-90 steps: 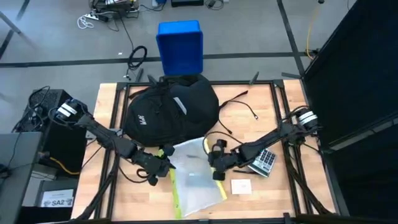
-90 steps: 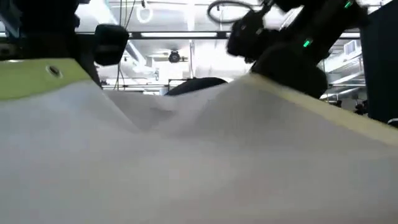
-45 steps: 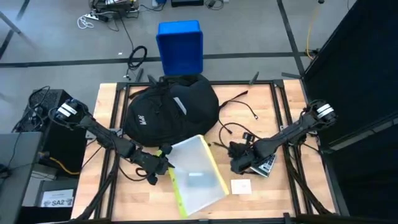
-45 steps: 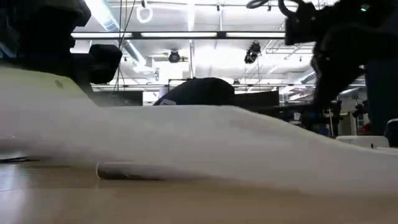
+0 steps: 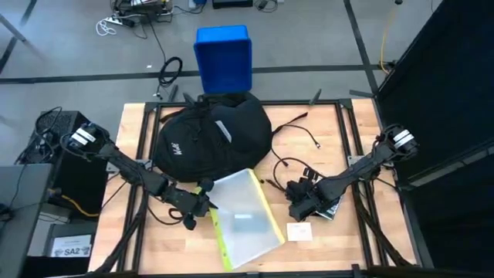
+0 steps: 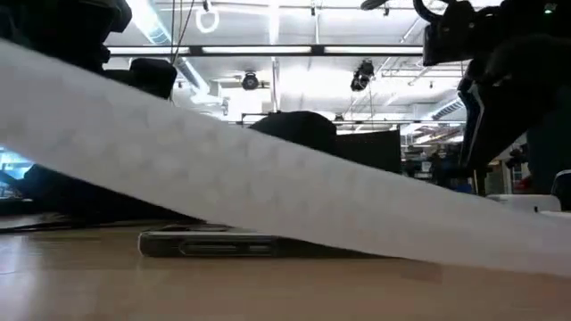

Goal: Unpack backpack
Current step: Prepare the zip bag

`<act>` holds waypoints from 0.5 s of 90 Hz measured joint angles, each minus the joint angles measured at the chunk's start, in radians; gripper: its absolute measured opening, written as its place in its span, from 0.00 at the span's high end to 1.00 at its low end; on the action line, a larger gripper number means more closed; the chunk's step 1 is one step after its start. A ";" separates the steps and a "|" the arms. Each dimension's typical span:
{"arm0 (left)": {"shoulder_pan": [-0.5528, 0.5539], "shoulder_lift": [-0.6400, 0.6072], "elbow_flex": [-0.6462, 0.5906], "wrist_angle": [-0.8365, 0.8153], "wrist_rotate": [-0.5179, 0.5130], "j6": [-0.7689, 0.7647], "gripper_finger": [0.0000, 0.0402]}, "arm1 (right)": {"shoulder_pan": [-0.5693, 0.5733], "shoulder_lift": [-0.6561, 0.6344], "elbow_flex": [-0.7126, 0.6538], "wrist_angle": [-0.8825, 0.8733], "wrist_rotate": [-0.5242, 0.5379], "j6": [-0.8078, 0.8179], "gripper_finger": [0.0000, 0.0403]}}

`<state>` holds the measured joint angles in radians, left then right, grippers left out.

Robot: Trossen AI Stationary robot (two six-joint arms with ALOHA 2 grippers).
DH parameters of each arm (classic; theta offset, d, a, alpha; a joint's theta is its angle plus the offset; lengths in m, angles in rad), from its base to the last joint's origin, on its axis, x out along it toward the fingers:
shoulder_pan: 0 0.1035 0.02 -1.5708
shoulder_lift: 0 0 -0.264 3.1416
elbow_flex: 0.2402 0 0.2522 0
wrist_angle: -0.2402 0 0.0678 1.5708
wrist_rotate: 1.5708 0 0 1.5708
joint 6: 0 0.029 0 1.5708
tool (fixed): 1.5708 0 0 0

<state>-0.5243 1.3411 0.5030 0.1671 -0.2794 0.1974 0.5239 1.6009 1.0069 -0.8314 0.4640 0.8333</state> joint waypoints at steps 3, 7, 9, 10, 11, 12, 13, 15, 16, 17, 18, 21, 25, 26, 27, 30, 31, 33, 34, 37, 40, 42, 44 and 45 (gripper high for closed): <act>0.000 0.000 0.000 0.003 0.000 -0.001 1.00 | 0.000 0.000 0.000 0.012 0.012 -0.009 0.53; 0.000 0.000 0.000 0.007 0.000 -0.005 1.00 | -0.001 0.000 0.000 0.037 0.035 -0.029 0.50; 0.000 0.000 0.000 0.007 0.000 -0.009 1.00 | -0.001 0.000 0.000 0.056 0.050 -0.038 0.48; 0.000 0.000 0.000 0.007 0.000 -0.012 1.00 | -0.001 0.000 0.000 0.066 0.059 -0.043 0.47; 0.000 0.000 0.000 0.007 0.000 -0.015 1.00 | -0.001 0.000 0.000 0.077 0.068 -0.049 0.47; 0.000 0.000 0.000 0.007 0.000 -0.018 1.00 | -0.001 0.000 0.000 0.086 0.078 -0.055 0.46; 0.000 0.000 0.000 0.007 0.000 -0.020 1.00 | -0.001 0.000 0.000 0.096 0.088 -0.059 0.46; 0.001 0.000 0.000 0.007 -0.002 -0.024 1.00 | -0.001 0.000 0.000 0.117 0.109 -0.071 0.45; 0.001 0.000 0.000 0.007 -0.004 -0.025 1.00 | -0.001 0.000 0.000 0.129 0.119 -0.079 0.44; 0.001 0.000 0.000 0.007 -0.006 -0.027 1.00 | -0.001 0.000 0.000 0.140 0.129 -0.087 0.44; 0.001 0.000 0.000 0.007 -0.009 -0.028 1.00 | -0.002 0.000 0.000 0.153 0.139 -0.094 0.43; 0.001 0.000 0.000 0.008 -0.017 -0.035 1.00 | -0.005 0.000 0.000 0.191 0.167 -0.122 0.43; 0.001 0.000 0.000 0.010 -0.026 -0.050 1.00 | -0.008 0.000 0.000 0.243 0.211 -0.173 0.42; 0.001 0.000 0.000 0.011 -0.028 -0.052 1.00 | -0.009 0.000 0.000 0.256 0.222 -0.186 0.42; 0.001 0.000 0.000 0.014 -0.032 -0.054 1.00 | -0.010 0.000 0.000 0.269 0.234 -0.199 0.42; 0.001 0.000 0.000 0.027 -0.037 -0.059 1.00 | -0.013 0.000 0.000 0.309 0.269 -0.241 0.42; 0.001 0.000 0.000 0.034 -0.037 -0.060 1.00 | -0.014 0.000 0.000 0.323 0.281 -0.255 0.42; 0.001 0.000 0.000 0.048 -0.037 -0.060 1.00 | -0.014 0.000 0.000 0.347 0.305 -0.279 0.42; 0.001 0.000 0.000 0.055 -0.037 -0.059 1.00 | -0.015 0.000 0.000 0.359 0.317 -0.292 0.42; 0.001 0.000 0.001 0.069 -0.037 -0.052 1.00 | -0.017 0.000 0.000 0.401 0.352 -0.333 0.43; 0.001 0.000 0.001 0.079 -0.037 -0.045 1.00 | -0.020 0.000 0.000 0.446 0.386 -0.373 0.44; 0.001 0.000 0.001 0.082 -0.037 -0.038 1.00 | -0.022 0.000 0.000 0.475 0.404 -0.399 0.45; 0.002 0.000 0.001 0.084 -0.037 -0.029 1.00 | -0.024 0.000 0.000 0.506 0.419 -0.426 0.46; 0.003 0.000 0.001 0.084 -0.037 -0.023 1.00 | -0.026 0.000 0.000 0.522 0.424 -0.440 0.47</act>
<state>-0.5218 1.3407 0.5037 0.2509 -0.3169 0.1741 0.4981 1.6009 1.0069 -0.3099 0.8881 0.3934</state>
